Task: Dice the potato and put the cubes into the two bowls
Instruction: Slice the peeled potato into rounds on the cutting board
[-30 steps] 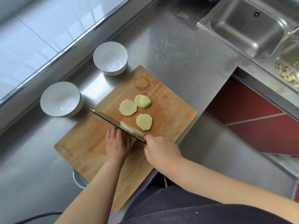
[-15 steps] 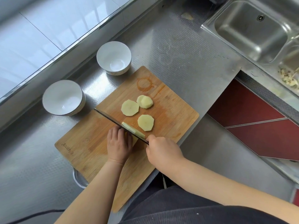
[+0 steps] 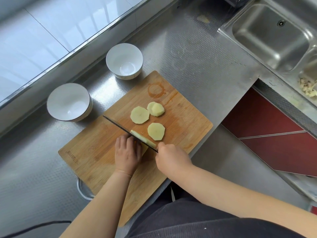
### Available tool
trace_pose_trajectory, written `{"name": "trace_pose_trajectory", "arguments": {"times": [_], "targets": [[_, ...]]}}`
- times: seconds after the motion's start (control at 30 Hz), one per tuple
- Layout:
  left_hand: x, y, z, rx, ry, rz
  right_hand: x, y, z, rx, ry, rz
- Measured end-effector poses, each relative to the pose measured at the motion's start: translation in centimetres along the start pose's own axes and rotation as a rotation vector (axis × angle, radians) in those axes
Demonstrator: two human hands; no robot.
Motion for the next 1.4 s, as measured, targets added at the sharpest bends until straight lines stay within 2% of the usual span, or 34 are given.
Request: {"name": "trace_pose_trajectory", "arguments": {"times": [0.83, 1.07, 1.27, 1.4], "targets": [[-0.1, 0.5, 0.1, -0.024, 0.019, -0.031, 4.0, 2.3, -0.3, -0.026, 0.074, 0.111], [0.1, 0.0, -0.1, -0.010, 0.014, -0.001, 5.1, 1.1, -1.5, 0.074, 0.120, 0.130], [0.1, -0.4, -0.3, 0.033, -0.006, 0.060, 6.1, -0.1, -2.9, 0.299, 0.164, 0.114], [0.2, -0.5, -0.5, 0.053, 0.011, 0.065, 5.9, 0.1, -3.4, 0.259, 0.118, 0.036]]}}
Point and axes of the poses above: each hand's wrist, its own x-axis towards the middle knuckle, its own y-axis out of the palm, z = x × y, the point moved 1 cm from there along x, towards the middle knuckle, and after that the axes turned 2 degrees about y, right-handed, at the moved point
